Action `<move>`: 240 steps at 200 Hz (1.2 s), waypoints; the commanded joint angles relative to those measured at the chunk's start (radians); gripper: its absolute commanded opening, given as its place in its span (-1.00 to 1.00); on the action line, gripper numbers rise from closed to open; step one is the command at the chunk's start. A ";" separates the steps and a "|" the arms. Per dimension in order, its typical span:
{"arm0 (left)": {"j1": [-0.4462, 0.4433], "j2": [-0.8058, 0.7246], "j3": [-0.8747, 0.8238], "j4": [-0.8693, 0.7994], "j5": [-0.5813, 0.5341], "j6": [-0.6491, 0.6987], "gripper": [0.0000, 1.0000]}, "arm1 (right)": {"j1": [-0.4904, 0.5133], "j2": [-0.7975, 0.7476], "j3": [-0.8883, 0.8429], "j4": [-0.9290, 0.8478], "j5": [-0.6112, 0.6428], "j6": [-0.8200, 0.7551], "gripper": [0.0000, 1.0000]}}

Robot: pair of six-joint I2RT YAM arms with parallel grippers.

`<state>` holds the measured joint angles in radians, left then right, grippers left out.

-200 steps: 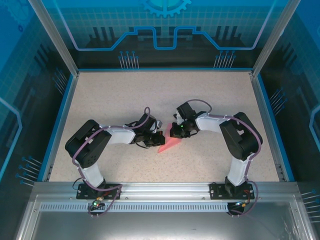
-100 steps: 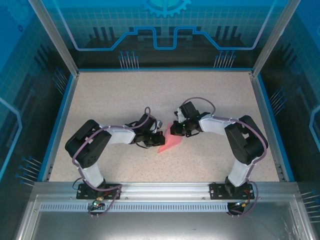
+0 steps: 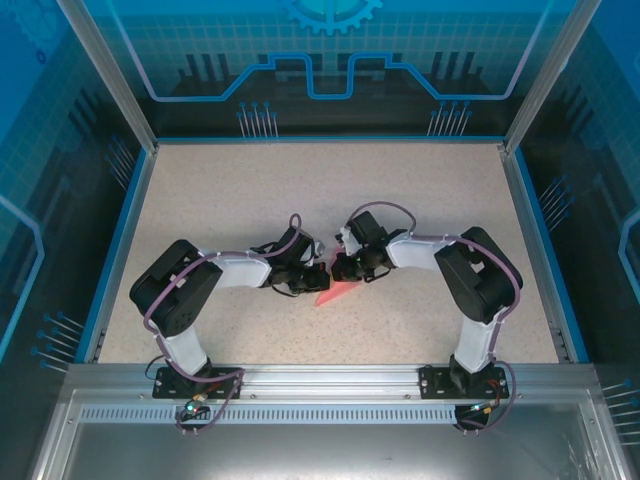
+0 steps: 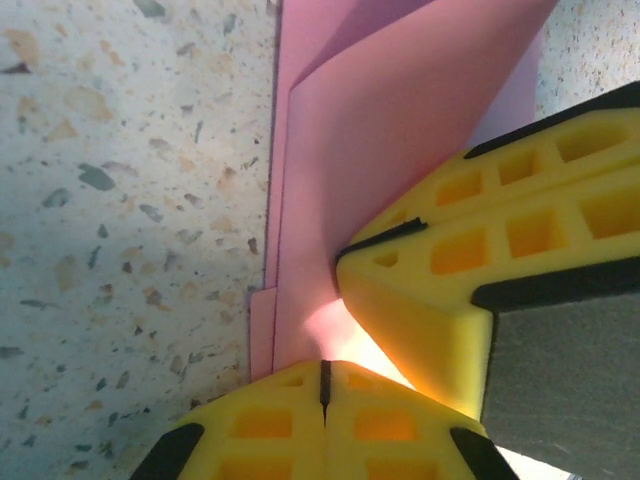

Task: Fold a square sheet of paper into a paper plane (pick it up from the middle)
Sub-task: Fourth fold the wing at the center of the table.

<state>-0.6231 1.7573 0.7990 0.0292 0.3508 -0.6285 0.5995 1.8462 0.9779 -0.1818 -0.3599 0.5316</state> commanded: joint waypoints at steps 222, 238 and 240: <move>-0.003 0.031 -0.031 -0.271 -0.123 0.040 -1.00 | -0.049 0.057 0.064 -0.025 -0.081 -0.139 -0.89; -0.004 0.033 -0.031 -0.276 -0.126 0.039 -1.00 | -0.077 0.078 0.066 -0.032 -0.071 -0.143 -0.90; -0.003 0.033 -0.031 -0.277 -0.125 0.039 -1.00 | -0.082 0.080 0.066 -0.031 -0.073 -0.142 -0.90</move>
<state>-0.6239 1.7458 0.8093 -0.0254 0.3286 -0.6174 0.5526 1.8889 1.0515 -0.1986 -0.4210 0.4202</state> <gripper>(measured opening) 0.055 0.060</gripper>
